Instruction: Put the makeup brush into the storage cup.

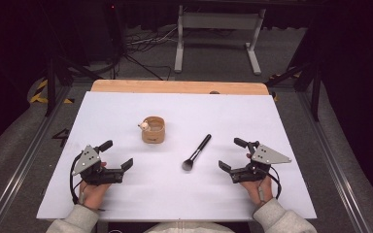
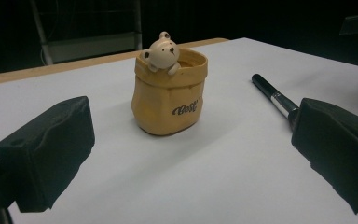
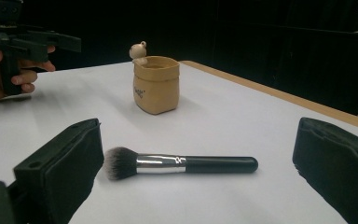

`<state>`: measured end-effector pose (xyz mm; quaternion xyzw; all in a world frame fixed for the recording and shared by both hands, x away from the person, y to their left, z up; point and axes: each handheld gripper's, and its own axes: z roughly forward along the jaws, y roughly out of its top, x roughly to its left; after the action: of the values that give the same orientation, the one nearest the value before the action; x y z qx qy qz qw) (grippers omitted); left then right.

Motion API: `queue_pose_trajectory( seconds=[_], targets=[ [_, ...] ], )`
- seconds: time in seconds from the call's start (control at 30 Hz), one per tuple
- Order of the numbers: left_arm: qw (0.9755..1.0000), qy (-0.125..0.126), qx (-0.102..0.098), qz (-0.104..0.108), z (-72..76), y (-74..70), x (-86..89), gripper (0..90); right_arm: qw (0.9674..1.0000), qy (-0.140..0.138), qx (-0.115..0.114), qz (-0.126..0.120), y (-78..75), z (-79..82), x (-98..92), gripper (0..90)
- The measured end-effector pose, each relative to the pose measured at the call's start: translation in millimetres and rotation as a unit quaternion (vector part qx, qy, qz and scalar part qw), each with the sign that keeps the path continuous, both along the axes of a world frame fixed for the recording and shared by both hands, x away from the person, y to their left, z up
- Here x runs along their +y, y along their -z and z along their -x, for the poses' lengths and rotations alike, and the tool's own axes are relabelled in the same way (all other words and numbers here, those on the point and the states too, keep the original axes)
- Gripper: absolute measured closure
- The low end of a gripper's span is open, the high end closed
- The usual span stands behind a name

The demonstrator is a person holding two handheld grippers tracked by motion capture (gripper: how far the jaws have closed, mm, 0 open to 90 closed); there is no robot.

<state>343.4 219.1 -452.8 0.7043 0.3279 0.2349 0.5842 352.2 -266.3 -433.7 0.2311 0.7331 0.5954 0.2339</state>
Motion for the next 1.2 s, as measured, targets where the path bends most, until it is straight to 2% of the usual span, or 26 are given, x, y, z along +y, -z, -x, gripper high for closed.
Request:
queue_pose_trajectory(
  seconds=[0.23,0.43,0.63,0.9,1.03,1.1,1.13,1.2],
  targets=[
    [0.9999,-0.005,-0.003,0.008,1.8,-2.5,1.3,0.1,0.9999,0.010,0.012,-0.008,0.6,-2.1,-3.3,0.6],
    [0.9999,-0.004,-0.012,0.005,4.3,-4.7,2.6,0.1,0.9998,0.014,0.008,-0.009,-0.4,-1.8,-4.7,0.4],
    [0.9999,-0.004,-0.008,0.011,3.6,-4.7,1.9,0.1,0.9998,0.014,0.010,-0.009,-0.5,-2.0,-4.4,0.0],
    [0.9999,0.002,-0.015,0.008,4.7,-5.9,-0.3,0.1,0.9999,0.013,0.007,-0.006,-1.8,-1.6,-3.6,0.0],
    [0.9999,-0.001,-0.012,0.008,4.4,-5.0,-0.8,0.0,0.9998,-0.001,0.019,0.001,-10.3,-0.5,3.6,0.0],
    [0.9998,-0.006,-0.016,0.002,5.1,-5.4,-0.8,0.0,0.9999,-0.007,0.009,0.005,-19.8,0.1,10.2,0.0],
    [0.9998,-0.006,-0.016,0.002,5.1,-5.4,-0.8,0.0,0.9999,-0.007,0.009,0.005,-19.8,0.1,10.2,0.0],
    [0.9998,-0.011,-0.017,0.001,6.1,-6.0,-0.5,0.0,0.9999,-0.014,0.002,-0.004,-27.7,-2.4,13.9,0.2]
  ],
)
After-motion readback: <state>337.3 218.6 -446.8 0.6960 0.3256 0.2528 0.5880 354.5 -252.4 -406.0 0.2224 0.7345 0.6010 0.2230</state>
